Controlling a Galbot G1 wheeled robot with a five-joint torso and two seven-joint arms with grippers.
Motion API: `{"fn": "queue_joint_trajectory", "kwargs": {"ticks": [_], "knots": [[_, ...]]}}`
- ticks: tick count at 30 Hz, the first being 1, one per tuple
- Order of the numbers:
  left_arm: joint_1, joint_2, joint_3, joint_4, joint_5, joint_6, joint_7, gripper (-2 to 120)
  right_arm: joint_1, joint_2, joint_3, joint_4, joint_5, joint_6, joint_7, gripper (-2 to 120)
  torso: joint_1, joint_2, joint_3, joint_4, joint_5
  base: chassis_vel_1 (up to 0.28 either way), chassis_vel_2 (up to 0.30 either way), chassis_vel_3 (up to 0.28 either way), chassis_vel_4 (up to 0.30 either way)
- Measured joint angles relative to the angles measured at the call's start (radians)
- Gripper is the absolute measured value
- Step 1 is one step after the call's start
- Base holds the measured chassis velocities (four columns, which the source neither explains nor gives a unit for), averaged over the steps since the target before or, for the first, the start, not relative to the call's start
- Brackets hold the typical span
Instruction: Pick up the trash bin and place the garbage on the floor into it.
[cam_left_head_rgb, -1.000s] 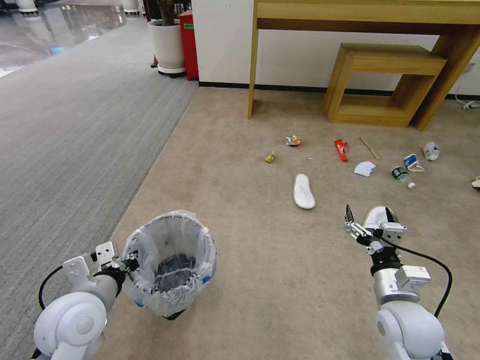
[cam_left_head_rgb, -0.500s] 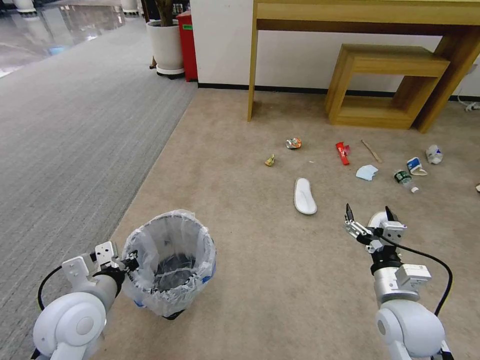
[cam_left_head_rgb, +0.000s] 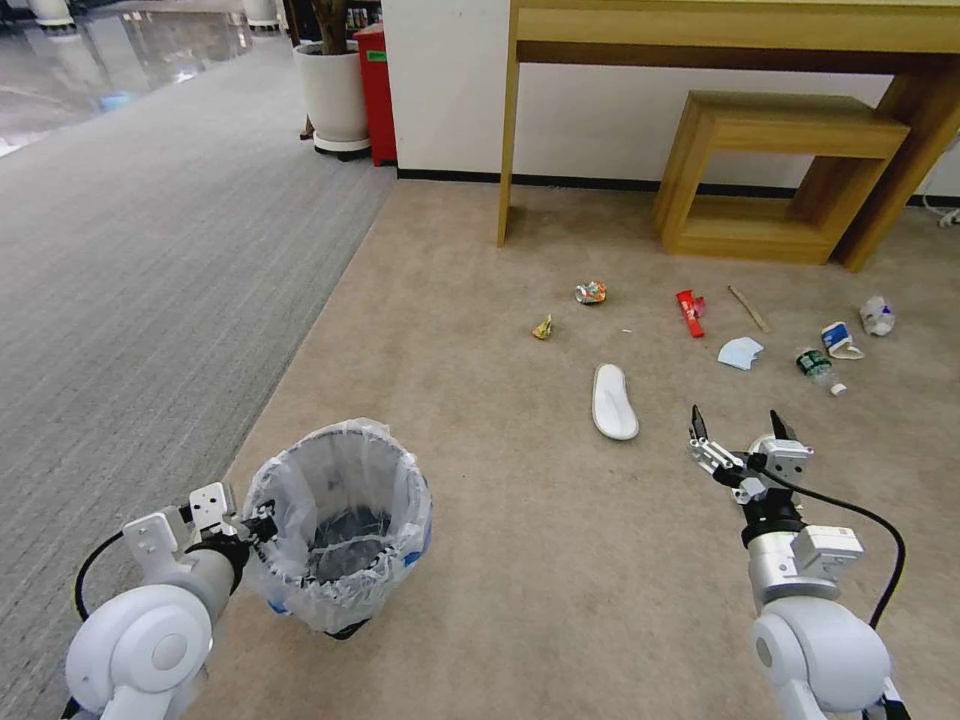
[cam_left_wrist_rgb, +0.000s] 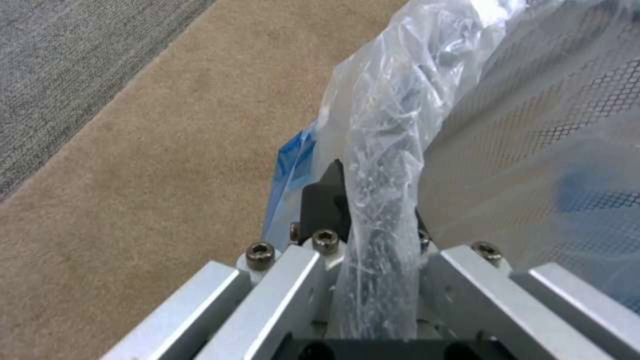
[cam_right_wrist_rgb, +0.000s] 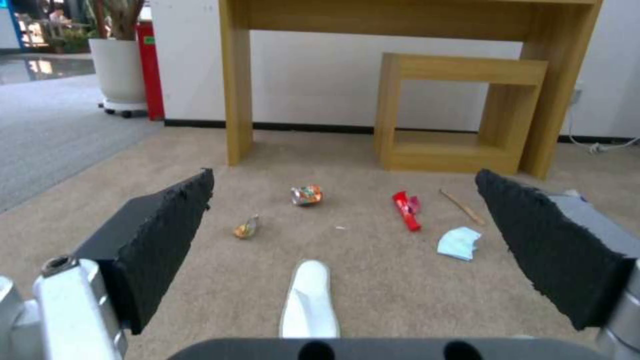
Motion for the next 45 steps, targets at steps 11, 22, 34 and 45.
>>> {"fn": "queue_joint_trajectory", "kwargs": {"ticks": [11, 22, 34, 45], "knots": [[-0.004, -0.002, 0.001, 0.005, 0.001, 0.0, 0.001, 1, 0.006, -0.002, -0.002, -0.008, 0.002, -0.002, 0.001, 100, 0.0, 0.0, 0.0, -0.0001, 0.0, -0.051, 0.043, 0.051, -0.044], [-0.003, -0.006, -0.001, 0.005, 0.002, 0.0, 0.001, 1, 0.011, -0.001, -0.005, -0.01, 0.003, -0.004, 0.001, 100, 0.0, 0.0, 0.0, 0.0, 0.0, -0.031, 0.037, 0.037, -0.037], [-0.001, -0.011, -0.002, 0.004, 0.004, 0.0, 0.001, 1, 0.013, -0.001, -0.01, -0.015, 0.008, -0.002, 0.006, 100, 0.0, 0.0, 0.0, 0.0, 0.0, -0.048, 0.045, 0.048, -0.052], [-0.003, -0.013, -0.001, 0.006, 0.006, 0.0, 0.002, 1, 0.014, 0.0, -0.019, -0.012, 0.031, -0.002, 0.012, 100, 0.0, 0.0, 0.0, 0.0, 0.0, -0.007, 0.009, 0.005, -0.005]]}}
